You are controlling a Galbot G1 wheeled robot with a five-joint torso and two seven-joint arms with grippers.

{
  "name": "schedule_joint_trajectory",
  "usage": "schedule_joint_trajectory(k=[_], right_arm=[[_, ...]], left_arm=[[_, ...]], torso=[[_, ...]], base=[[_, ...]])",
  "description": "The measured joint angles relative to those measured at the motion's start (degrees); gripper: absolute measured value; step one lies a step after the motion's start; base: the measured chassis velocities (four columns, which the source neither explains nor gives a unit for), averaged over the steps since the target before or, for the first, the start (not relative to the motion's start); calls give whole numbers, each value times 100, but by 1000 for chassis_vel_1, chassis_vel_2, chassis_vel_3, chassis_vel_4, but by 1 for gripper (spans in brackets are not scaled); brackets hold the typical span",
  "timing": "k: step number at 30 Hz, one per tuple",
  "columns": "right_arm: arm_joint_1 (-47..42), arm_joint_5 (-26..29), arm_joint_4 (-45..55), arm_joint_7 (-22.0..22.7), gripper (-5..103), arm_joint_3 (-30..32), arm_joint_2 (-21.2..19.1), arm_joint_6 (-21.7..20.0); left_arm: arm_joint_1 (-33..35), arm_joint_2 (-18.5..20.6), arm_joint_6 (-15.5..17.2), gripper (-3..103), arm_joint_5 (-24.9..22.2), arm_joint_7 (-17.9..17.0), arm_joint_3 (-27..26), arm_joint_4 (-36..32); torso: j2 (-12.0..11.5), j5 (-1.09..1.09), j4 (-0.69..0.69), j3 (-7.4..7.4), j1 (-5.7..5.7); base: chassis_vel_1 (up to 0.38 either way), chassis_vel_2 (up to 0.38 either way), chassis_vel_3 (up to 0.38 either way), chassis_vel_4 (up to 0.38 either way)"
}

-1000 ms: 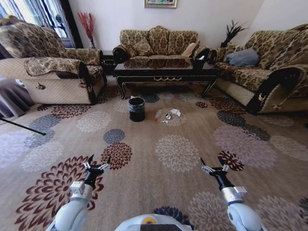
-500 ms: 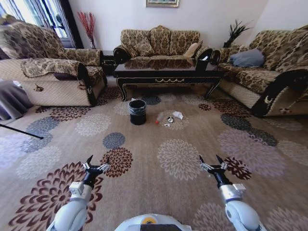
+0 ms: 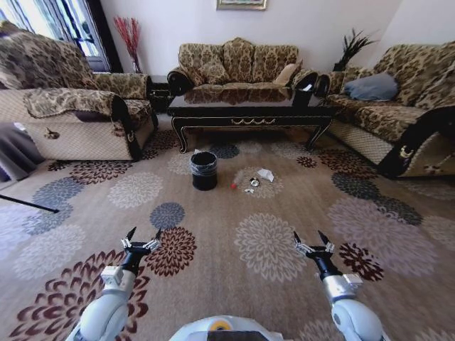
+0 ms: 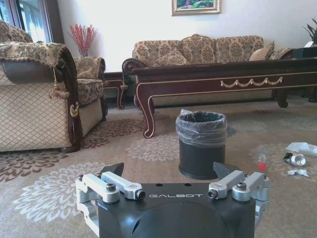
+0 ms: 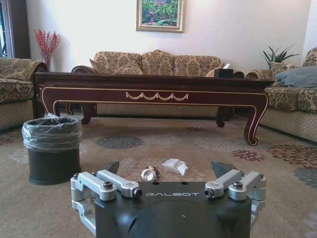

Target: Move to the front of the table and pick up the trash from the floor, then place it into the trash bin.

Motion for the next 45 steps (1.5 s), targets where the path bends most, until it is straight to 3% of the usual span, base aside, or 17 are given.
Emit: schedule_joint_trajectory(k=[45], right_arm=[[92,-106,-101,40,100,-131,50,-10]], left_arm=[[10,-35,70,100,-120,-150,-96,71]], torso=[[1,-1,-1,4,0]], base=[[-144,143,145,-140]])
